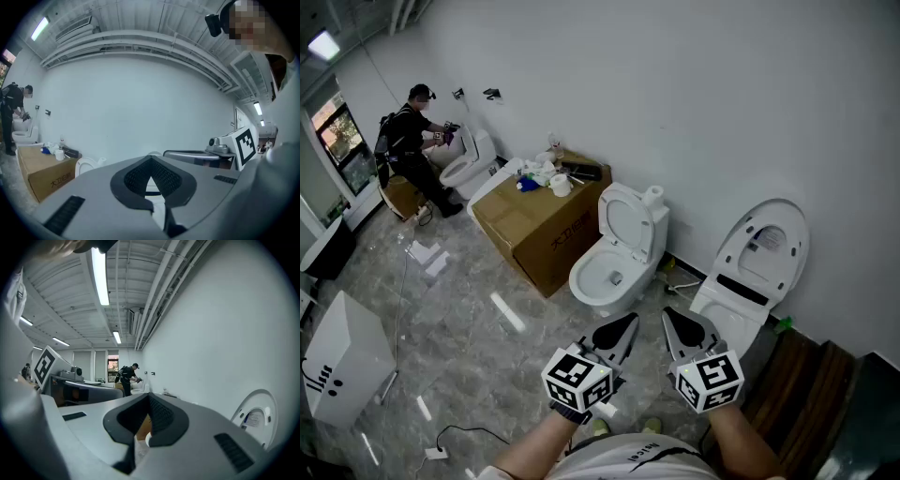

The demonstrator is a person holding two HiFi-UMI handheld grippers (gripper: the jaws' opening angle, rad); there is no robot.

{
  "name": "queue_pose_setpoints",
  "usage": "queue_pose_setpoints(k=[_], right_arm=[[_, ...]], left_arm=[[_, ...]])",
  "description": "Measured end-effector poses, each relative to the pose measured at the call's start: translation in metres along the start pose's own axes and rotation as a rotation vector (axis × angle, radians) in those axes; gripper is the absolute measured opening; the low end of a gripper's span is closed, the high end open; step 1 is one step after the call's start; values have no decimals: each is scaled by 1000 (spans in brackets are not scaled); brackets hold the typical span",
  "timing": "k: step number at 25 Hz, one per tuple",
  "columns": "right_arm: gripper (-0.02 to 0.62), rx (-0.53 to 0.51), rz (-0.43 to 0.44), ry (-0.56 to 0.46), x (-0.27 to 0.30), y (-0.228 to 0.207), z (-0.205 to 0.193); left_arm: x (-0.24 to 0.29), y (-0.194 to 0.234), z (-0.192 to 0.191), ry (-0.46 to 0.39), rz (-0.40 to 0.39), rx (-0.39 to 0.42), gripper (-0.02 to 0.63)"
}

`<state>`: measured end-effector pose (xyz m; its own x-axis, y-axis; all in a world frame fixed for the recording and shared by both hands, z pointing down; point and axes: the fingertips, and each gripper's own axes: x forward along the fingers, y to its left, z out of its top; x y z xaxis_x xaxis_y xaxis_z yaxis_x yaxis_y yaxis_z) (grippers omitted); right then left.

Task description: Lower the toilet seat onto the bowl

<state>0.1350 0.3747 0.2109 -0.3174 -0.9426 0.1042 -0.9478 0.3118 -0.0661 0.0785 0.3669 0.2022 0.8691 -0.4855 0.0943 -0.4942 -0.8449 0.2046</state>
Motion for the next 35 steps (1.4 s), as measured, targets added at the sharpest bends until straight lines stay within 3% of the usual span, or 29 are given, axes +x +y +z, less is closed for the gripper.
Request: queue_pose_setpoints(k=[9, 21, 28, 35], right_arm=[[14, 54, 39, -17, -12, -3, -1], [15, 122, 72, -44, -1, -23, -11], [15, 102, 68, -16, 47, -25, -15], [15, 106, 15, 11, 133, -42, -17]], left_arm=[[1, -7, -1, 0, 6, 3, 11], [2, 27, 3, -15, 111, 6, 11], [21, 65, 0, -8, 89, -8, 11], [64, 142, 4, 19, 25, 28, 11]])
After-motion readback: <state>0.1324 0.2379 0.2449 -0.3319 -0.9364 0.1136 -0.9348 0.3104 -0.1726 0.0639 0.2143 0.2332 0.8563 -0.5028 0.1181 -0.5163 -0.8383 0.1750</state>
